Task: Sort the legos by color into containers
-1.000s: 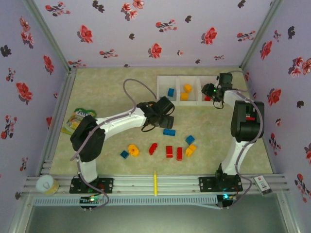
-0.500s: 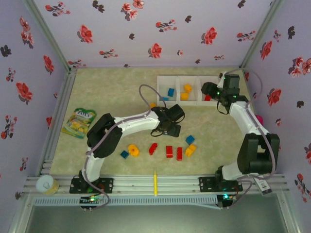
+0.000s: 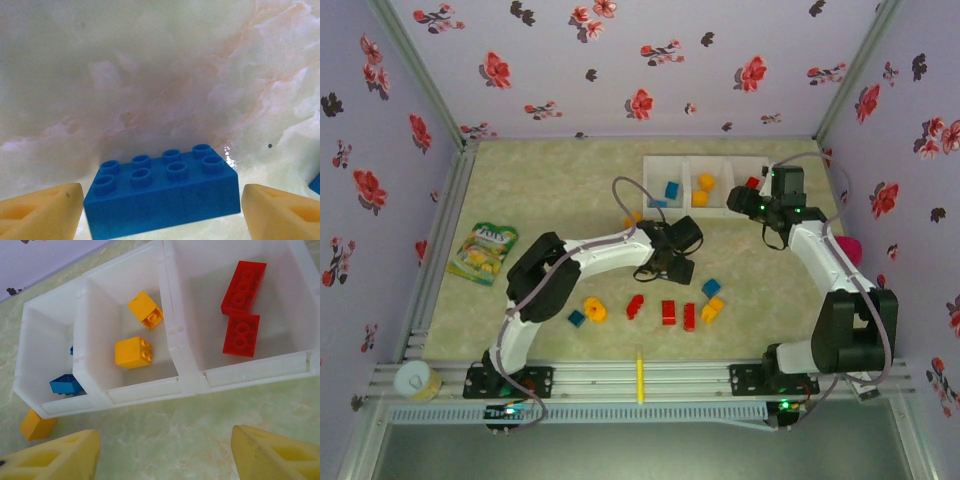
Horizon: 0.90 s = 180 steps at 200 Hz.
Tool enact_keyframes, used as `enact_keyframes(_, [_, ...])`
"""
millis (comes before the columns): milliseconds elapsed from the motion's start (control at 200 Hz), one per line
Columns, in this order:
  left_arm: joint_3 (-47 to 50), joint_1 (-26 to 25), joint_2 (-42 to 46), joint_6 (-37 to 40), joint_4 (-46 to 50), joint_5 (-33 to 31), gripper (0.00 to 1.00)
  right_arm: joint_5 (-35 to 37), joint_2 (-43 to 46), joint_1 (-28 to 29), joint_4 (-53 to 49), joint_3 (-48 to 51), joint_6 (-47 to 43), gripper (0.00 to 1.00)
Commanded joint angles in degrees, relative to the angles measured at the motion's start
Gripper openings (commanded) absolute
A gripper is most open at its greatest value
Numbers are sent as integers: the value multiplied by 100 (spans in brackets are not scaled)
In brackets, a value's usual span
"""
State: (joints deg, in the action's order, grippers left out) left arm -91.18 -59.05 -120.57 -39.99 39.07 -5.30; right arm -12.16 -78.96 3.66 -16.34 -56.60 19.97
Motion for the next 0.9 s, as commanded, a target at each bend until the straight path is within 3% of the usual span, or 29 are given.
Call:
enact_keyframes(0, [-197,-37,-166,88,79,52,78,91,95,56,-52,47,-39,70])
enact_keyframes(350, [-354,-19,-217,210,209,-200,60,159,317,117,-144,252,-28,69])
enact_keyframes(575, [-688,236,-72,548,441,-437,59,195,621,239,-286,516,23,69])
enact_keyframes(895, [-1960,1012,-412,1247,689,-839,56,378,1163,845,-551,1179,213,67])
